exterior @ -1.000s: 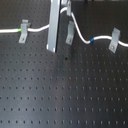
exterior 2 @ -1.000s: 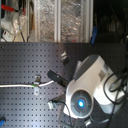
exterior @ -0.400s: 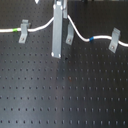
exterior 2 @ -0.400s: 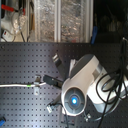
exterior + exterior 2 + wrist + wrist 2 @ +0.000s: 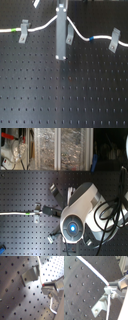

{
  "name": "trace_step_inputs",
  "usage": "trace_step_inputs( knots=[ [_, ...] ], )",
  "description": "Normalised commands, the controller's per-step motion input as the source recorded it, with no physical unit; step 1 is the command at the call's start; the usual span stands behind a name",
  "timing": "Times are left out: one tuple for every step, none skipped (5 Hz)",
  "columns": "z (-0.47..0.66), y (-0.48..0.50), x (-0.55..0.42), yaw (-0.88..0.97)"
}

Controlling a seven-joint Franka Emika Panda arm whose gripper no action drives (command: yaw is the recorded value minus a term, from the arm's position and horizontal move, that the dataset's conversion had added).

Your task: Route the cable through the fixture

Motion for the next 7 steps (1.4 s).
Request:
trace_step_inputs(
  knots=[
    [0.17, 0.004, -0.111, -0.57],
    [0.09, 0.015, -0.165, -0.42],
    [0.06, 0.029, -0.172, -0.3],
    [0.1, 0.056, -0.253, 0.0],
    [0.35, 0.403, -0.149, 0.37],
    [0.3, 0.461, -0.101, 0.26],
    [0.0, 0.16, 0.064, 0.17]
  ],
)
